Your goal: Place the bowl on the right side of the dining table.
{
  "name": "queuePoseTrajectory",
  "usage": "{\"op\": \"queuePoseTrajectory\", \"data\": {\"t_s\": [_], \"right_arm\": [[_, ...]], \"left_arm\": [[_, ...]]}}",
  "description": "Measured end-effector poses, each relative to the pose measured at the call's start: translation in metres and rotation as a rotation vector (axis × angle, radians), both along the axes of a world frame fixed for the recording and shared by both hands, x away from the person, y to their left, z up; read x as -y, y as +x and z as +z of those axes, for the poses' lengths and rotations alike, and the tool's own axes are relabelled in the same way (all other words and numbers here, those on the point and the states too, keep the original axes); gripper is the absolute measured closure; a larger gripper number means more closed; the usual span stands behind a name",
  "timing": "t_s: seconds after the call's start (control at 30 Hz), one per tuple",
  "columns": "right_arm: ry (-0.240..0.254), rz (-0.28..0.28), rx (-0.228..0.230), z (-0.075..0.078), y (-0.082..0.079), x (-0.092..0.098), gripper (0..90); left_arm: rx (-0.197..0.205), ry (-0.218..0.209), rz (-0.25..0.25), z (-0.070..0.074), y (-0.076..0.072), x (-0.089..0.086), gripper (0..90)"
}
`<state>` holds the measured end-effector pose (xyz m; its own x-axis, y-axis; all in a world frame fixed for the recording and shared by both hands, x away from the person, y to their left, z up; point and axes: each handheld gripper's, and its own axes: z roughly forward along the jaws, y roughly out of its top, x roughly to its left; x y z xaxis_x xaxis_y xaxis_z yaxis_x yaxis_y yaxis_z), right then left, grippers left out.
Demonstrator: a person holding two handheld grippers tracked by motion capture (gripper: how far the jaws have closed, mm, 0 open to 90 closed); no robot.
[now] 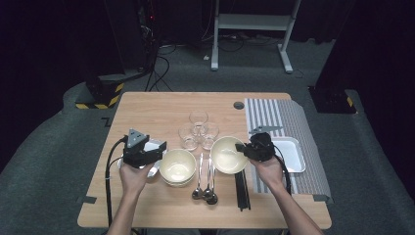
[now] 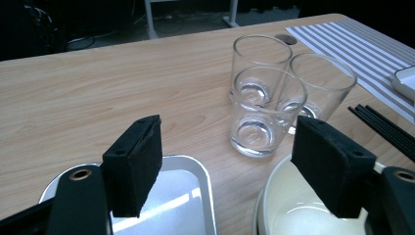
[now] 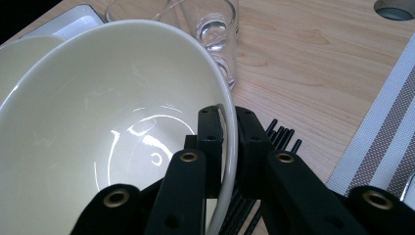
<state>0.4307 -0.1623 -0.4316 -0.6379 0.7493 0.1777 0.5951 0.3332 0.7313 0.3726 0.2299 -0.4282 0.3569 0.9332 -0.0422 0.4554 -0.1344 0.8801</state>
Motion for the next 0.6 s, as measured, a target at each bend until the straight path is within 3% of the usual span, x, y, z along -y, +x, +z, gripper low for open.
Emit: {"op": "queuePoseTrajectory", "data": {"t_s": [0.17, 0.37, 0.6], "right_arm": [[0.001, 0.002, -0.004, 0.000, 0.001, 0.000, 83.3], [0.002, 0.002, 0.003, 0.001, 0.000, 0.000, 83.3], [0.007, -0.008, 0.018, 0.003, -0.001, 0.003, 83.3]], "left_arm": [[-0.015, -0.019, 0.022, -0.005, -0.003, -0.008, 25.0], [-0.019, -0.006, 0.045, -0.010, -0.008, -0.015, 23.5], [-0.033, -0.022, 0.059, -0.018, -0.014, -0.023, 21.8]]}}
